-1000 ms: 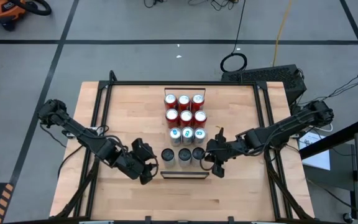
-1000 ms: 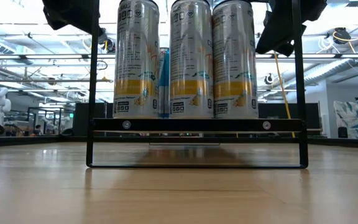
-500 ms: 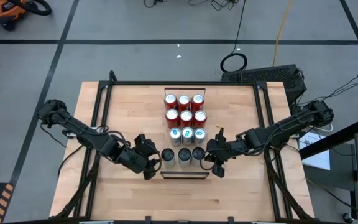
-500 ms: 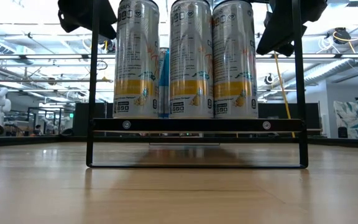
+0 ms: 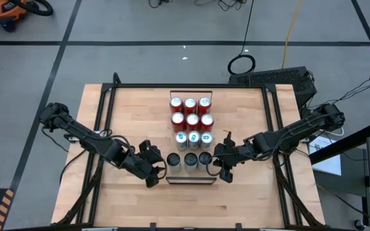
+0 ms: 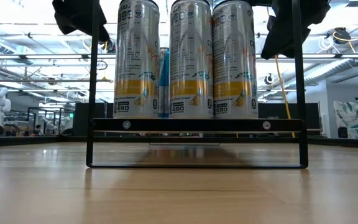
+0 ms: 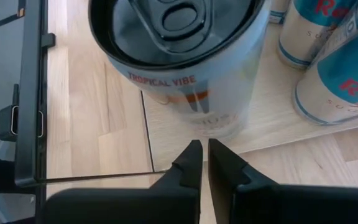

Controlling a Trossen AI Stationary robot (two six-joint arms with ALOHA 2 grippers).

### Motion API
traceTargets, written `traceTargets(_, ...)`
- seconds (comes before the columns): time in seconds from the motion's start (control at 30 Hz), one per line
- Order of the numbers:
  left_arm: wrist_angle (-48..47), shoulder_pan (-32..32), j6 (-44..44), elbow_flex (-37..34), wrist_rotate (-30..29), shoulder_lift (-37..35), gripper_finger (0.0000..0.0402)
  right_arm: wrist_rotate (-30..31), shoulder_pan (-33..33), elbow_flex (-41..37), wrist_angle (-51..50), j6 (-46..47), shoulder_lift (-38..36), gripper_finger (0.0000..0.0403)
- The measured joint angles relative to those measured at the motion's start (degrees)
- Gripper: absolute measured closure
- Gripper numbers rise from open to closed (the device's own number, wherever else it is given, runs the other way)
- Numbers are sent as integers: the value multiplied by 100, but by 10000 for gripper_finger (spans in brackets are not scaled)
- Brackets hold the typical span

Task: Place canned beverage on shelf
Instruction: Put the white yellow soda can on the shelf aligned with the other white yellow soda can

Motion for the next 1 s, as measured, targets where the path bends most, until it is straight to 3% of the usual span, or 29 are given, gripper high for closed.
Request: traceTargets(1.0, 328, 219, -39, -4, -328, 352, 236, -143, 262, 0, -190, 349, -52, 403)
